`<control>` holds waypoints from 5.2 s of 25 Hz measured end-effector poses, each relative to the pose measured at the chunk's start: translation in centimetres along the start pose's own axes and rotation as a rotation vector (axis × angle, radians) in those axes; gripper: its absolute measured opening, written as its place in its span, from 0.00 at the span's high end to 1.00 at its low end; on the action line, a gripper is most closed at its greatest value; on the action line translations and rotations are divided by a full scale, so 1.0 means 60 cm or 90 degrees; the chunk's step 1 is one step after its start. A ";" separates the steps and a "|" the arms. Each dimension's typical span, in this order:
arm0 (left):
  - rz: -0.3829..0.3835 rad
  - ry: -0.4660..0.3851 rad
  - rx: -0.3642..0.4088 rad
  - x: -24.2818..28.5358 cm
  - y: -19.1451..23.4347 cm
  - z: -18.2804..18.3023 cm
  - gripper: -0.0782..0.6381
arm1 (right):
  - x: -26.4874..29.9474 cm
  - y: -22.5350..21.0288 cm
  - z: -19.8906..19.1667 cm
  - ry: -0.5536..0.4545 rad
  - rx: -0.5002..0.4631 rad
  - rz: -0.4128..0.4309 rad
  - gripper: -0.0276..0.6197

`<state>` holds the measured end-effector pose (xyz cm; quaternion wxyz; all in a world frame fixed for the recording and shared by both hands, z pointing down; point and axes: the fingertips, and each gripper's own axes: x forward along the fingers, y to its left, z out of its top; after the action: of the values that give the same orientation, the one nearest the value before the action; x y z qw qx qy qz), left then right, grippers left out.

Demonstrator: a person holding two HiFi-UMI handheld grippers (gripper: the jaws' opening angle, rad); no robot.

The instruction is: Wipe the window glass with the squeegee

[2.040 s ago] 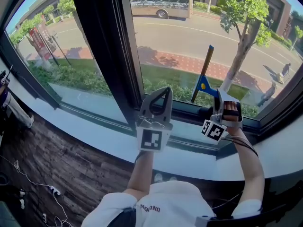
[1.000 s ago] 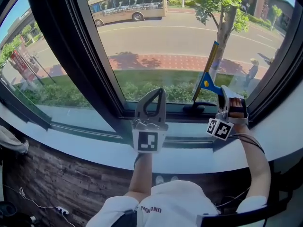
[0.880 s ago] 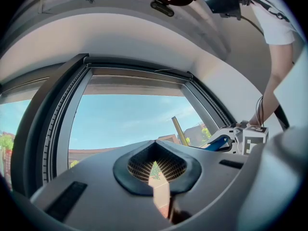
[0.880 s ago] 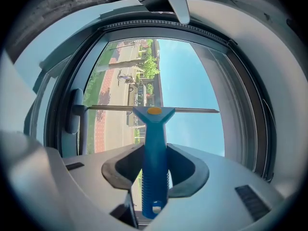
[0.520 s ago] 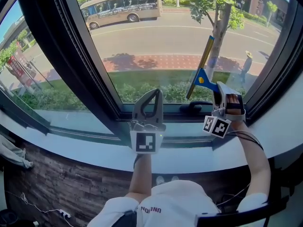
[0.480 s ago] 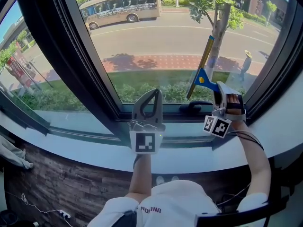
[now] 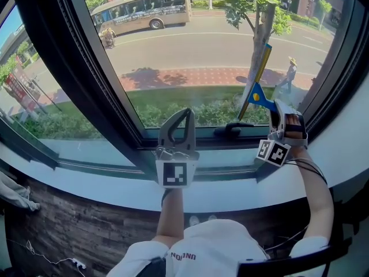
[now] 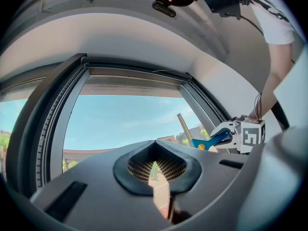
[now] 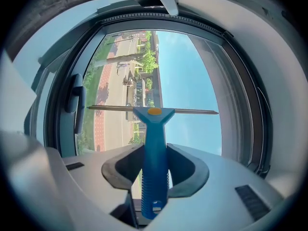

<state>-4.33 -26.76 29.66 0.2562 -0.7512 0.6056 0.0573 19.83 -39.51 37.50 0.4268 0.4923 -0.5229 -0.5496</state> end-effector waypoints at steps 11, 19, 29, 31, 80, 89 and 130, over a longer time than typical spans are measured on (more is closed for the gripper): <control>-0.012 -0.003 -0.013 0.016 -0.023 0.006 0.89 | -0.003 0.009 -0.086 0.048 -0.021 0.003 0.73; -0.024 -0.001 0.014 0.027 -0.036 0.007 0.89 | -0.005 0.025 -0.129 0.068 -0.029 0.003 0.73; -0.023 -0.012 -0.028 0.042 -0.054 0.002 0.89 | -0.006 0.044 -0.176 0.099 -0.044 0.002 0.73; -0.027 -0.012 -0.023 0.044 -0.058 0.002 0.89 | -0.008 0.047 -0.192 0.110 -0.051 0.002 0.73; -0.038 -0.025 -0.056 0.070 -0.073 0.000 0.89 | -0.021 0.050 -0.383 0.280 -0.106 0.025 0.73; -0.037 -0.024 -0.064 0.073 -0.071 -0.004 0.89 | -0.031 0.054 -0.408 0.302 -0.097 0.041 0.73; -0.039 -0.038 -0.058 0.059 -0.064 0.005 0.89 | -0.071 0.045 -0.395 0.336 -0.068 0.038 0.73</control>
<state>0.24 -29.21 29.20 0.2413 -0.7784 0.5710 0.0995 43.76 -39.21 41.35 0.5898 0.5794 -0.3784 -0.4162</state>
